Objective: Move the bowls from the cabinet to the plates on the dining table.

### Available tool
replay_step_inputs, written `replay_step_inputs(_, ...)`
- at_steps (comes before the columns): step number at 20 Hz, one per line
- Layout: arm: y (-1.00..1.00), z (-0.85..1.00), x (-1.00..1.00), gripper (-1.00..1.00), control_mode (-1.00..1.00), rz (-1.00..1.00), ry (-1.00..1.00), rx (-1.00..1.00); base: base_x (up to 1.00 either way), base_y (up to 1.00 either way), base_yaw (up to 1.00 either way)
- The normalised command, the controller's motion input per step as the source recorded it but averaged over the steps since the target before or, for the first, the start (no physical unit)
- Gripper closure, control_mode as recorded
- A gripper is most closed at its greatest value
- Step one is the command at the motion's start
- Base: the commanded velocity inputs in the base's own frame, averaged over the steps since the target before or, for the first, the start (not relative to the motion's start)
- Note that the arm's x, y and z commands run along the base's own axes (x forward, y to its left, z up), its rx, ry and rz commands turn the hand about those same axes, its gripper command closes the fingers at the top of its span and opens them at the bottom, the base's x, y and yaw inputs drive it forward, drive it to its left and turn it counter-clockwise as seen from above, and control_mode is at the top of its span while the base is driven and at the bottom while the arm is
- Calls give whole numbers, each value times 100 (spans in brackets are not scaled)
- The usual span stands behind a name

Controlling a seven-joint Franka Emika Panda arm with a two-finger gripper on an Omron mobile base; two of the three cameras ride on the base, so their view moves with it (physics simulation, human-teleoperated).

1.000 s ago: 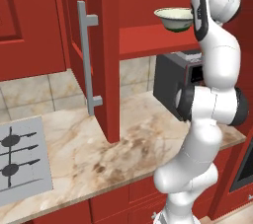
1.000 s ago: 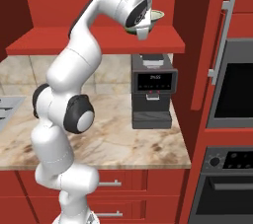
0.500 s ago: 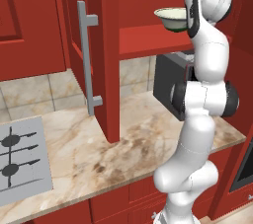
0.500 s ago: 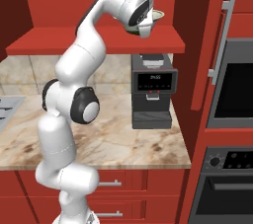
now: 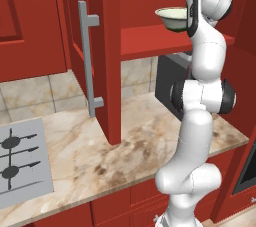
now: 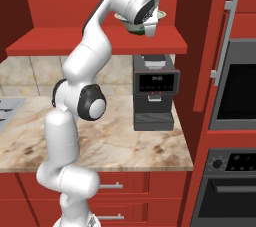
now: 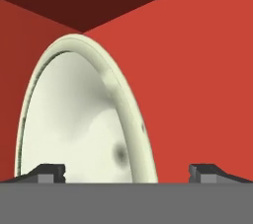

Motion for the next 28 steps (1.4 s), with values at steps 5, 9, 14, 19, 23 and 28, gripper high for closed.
replay_step_inputs(5,-1,0,2,-100,-100,0,4,0,0,0,0)
replay_step_inputs(9,0,0,0,100,-100,0,2,0,0,0,0)
replay_step_inputs(14,0,0,0,100,-100,0,0,0,0,0,0)
replay_step_inputs(19,0,0,0,100,-100,0,0,0,0,0,0)
replay_step_inputs(23,-2,0,-44,100,-100,-1,0,0,0,0,0)
replay_step_inputs(28,-12,1,-96,100,-100,-4,0,0,0,0,0)
